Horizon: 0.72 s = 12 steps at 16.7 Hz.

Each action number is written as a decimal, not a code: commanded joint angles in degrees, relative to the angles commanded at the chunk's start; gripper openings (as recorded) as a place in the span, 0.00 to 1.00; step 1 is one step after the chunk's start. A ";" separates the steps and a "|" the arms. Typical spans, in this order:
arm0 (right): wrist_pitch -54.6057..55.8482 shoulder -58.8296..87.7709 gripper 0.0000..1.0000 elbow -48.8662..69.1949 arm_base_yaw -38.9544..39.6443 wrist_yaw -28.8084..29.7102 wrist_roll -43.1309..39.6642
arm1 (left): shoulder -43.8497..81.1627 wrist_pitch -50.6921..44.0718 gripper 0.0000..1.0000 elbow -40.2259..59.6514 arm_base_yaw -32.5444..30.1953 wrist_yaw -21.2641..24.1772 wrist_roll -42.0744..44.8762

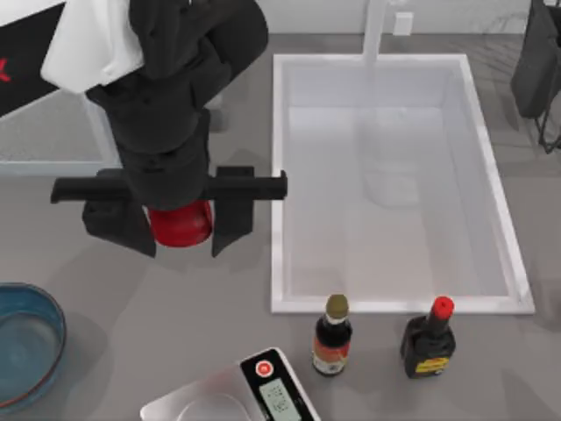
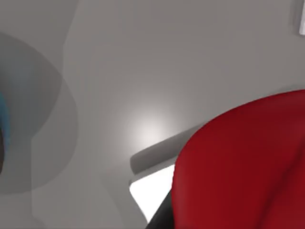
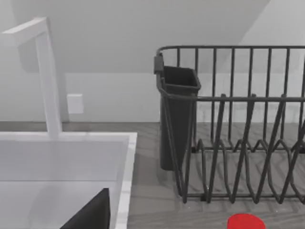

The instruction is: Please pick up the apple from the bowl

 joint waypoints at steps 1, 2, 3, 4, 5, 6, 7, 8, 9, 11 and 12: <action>0.00 0.00 1.00 0.00 0.00 0.00 0.00 | 0.01 0.03 0.00 -0.02 -0.03 0.00 -0.03; 0.00 0.00 1.00 0.00 0.00 0.00 0.00 | 0.01 0.03 0.00 -0.02 -0.03 0.00 -0.03; 0.00 0.00 1.00 0.00 0.00 0.00 0.00 | 0.01 0.03 0.00 -0.02 -0.03 0.00 -0.03; 0.00 0.00 1.00 0.00 0.00 0.00 0.00 | -0.18 -0.11 0.00 0.15 0.19 0.04 0.13; 0.00 0.00 1.00 0.00 0.00 0.00 0.00 | -0.14 0.06 0.00 -0.02 0.19 0.04 0.13; 0.00 0.00 1.00 0.00 0.00 0.00 0.00 | 0.04 0.80 0.00 -0.76 0.19 0.04 0.14; 0.00 0.00 1.00 0.00 0.00 0.00 0.00 | 0.32 2.10 0.00 -2.06 0.20 0.04 0.15; 0.00 0.00 1.00 0.00 0.00 0.00 0.00 | 0.68 3.98 0.00 -3.75 0.21 0.03 0.17; 0.00 0.00 1.00 0.00 0.00 0.00 0.00 | 1.09 6.47 0.00 -5.70 0.22 0.03 0.19; 0.00 0.00 1.00 0.00 0.00 0.00 0.00 | 2.07 12.90 0.00 -10.23 0.23 0.03 0.24; 0.00 0.00 1.00 0.00 0.00 0.00 0.00 | 2.61 16.25 0.00 -12.65 0.23 0.02 0.26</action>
